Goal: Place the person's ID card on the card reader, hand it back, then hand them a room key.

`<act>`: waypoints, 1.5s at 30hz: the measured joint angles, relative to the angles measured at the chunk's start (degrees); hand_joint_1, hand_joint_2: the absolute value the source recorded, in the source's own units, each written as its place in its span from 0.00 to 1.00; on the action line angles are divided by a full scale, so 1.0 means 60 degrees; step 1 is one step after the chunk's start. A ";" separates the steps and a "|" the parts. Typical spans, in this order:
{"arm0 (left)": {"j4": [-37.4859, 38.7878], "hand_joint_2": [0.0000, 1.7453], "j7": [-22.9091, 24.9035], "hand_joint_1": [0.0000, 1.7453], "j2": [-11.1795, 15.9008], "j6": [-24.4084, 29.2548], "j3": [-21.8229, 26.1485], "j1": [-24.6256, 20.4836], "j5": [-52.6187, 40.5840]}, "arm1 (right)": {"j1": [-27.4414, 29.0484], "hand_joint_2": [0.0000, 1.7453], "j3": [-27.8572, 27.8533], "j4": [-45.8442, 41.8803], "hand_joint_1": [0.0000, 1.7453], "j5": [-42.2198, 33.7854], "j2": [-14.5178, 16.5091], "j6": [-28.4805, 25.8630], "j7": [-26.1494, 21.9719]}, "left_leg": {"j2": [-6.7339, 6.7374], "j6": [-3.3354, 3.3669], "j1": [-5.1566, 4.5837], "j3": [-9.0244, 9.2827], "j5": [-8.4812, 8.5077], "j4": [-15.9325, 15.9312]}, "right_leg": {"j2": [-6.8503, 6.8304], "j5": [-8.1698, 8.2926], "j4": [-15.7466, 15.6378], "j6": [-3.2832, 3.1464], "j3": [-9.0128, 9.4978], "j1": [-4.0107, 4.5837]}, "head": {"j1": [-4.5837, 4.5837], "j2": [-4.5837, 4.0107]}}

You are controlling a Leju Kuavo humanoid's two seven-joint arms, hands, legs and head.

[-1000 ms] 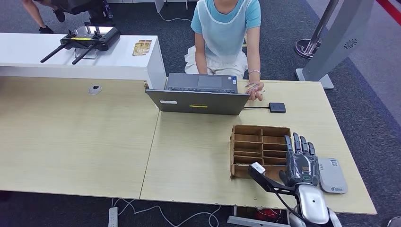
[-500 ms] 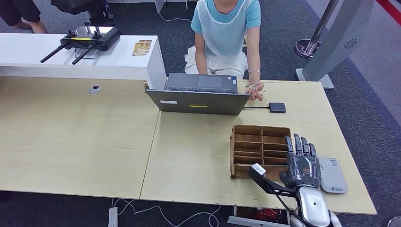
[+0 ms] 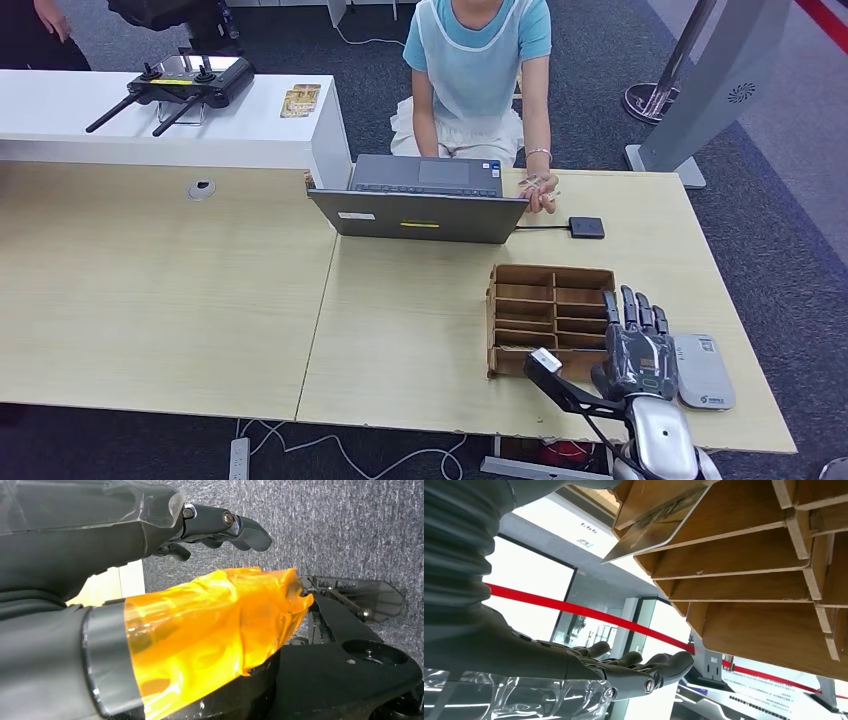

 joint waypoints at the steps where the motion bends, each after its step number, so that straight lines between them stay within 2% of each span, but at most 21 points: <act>1: 0.0000 0.00 0.0000 0.00 -0.0010 0.0001 0.0001 -0.0002 0.0007 | -0.0003 1.00 0.0015 -0.0001 0.00 0.0000 0.0000 0.0014 -0.0002 | 0.0000 0.0000 0.0000 0.0000 0.0000 0.0000 | 0.0000 0.0000 0.0000 0.0000 0.0000 0.0000 | 0.0000 0.0001; 16: 0.0000 0.00 0.0000 0.00 -0.0037 0.0077 0.0018 -0.0028 0.0110 | -0.0015 1.00 0.0107 0.0002 0.03 0.0000 0.0000 0.0041 -0.0087 | 0.0000 0.0000 0.0000 0.0001 0.0000 0.0000 | 0.0000 0.0000 0.0000 0.0000 0.0000 0.0000 | -0.0002 -0.0001; 37: 0.0000 0.00 -0.0002 0.00 -0.0084 0.0083 0.0156 -0.0044 0.0204 | 0.0107 1.00 -0.0065 0.0005 0.02 0.0022 0.0000 0.0081 -0.0231 | 0.0000 0.0000 0.0000 0.0002 0.0000 0.0000 | 0.0000 0.0000 -0.0001 0.0000 -0.0001 0.0000 | -0.0002 0.0001; 45: 0.0000 0.00 -0.0004 0.00 -0.0088 0.0084 0.0171 -0.0052 0.0266 | 0.0191 1.00 -0.0265 0.0006 0.02 -0.0170 0.0124 0.0147 -0.0731 | 0.0000 0.0000 0.0000 0.0002 0.0000 0.0000 | 0.0000 0.0000 -0.0001 0.0000 0.0000 0.0000 | -0.0001 -0.0002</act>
